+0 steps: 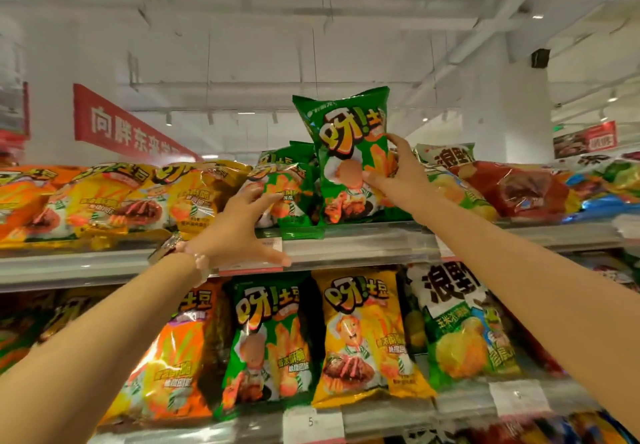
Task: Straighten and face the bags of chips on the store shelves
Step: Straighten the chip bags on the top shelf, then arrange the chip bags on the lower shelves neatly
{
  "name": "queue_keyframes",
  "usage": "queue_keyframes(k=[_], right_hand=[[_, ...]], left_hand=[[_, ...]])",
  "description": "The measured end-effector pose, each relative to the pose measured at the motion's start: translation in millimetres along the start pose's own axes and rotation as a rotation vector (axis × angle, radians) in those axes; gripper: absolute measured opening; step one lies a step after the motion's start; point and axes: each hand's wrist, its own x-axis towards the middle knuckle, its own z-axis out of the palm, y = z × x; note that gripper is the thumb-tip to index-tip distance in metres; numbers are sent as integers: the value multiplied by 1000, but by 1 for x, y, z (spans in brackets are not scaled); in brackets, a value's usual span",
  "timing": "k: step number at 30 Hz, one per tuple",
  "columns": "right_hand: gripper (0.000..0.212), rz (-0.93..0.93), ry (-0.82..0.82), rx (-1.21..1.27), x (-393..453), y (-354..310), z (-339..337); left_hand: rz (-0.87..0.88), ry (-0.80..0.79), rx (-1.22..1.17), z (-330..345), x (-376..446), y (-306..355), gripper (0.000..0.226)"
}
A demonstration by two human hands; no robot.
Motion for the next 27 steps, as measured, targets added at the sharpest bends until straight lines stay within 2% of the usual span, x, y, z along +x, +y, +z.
queue_keyframes(k=[3, 8, 15, 21, 24, 27], right_hand=[[75, 61, -25, -37, 3, 12, 0], [63, 139, -113, -138, 8, 30, 6], [64, 129, -123, -356, 9, 36, 13], [70, 28, -35, -462, -8, 36, 19], [66, -126, 74, -503, -30, 34, 22], [52, -346, 152, -318, -71, 28, 24]], left_hand=[[-5, 7, -3, 2, -3, 1, 109], [-12, -8, 2, 2, -3, 3, 109], [-8, 6, 1, 4, -4, 2, 109], [20, 84, 44, 7, -17, 1, 103], [122, 240, 147, 21, -32, 1, 81], [241, 415, 182, 46, -57, 3, 64]])
